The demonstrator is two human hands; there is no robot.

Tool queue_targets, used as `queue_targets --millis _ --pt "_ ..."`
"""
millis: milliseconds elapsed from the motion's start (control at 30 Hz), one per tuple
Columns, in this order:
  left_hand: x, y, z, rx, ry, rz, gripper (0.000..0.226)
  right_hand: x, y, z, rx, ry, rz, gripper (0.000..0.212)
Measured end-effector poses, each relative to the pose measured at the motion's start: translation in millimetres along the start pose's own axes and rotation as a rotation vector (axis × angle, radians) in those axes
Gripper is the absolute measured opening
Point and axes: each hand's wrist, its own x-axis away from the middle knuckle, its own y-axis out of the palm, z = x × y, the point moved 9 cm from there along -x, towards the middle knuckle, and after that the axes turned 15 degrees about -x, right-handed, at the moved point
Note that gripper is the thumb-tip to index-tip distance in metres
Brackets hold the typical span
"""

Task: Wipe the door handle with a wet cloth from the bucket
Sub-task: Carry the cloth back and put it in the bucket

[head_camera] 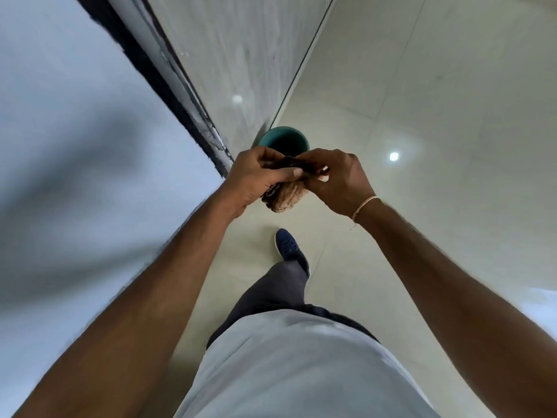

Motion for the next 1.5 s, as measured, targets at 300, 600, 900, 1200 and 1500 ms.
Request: queue_targets --millis 300,600,900,1200,1500 --pt "-119 19 3 0.109 -0.007 -0.04 0.06 -126 -30 90 -0.002 0.213 0.07 0.029" --pt "-246 37 -64 0.056 -0.155 0.225 0.05 -246 27 219 0.058 0.378 -0.351 0.048" --pt "-370 87 -193 0.107 -0.414 0.371 0.064 -331 124 360 0.172 0.343 -0.41 0.046" --pt "-453 134 -309 -0.277 -0.357 0.256 0.07 -381 275 506 0.396 0.245 -0.568 0.043" --pt "-469 153 -355 -0.343 -0.314 0.381 0.061 -391 378 624 0.346 0.422 -0.656 0.043"
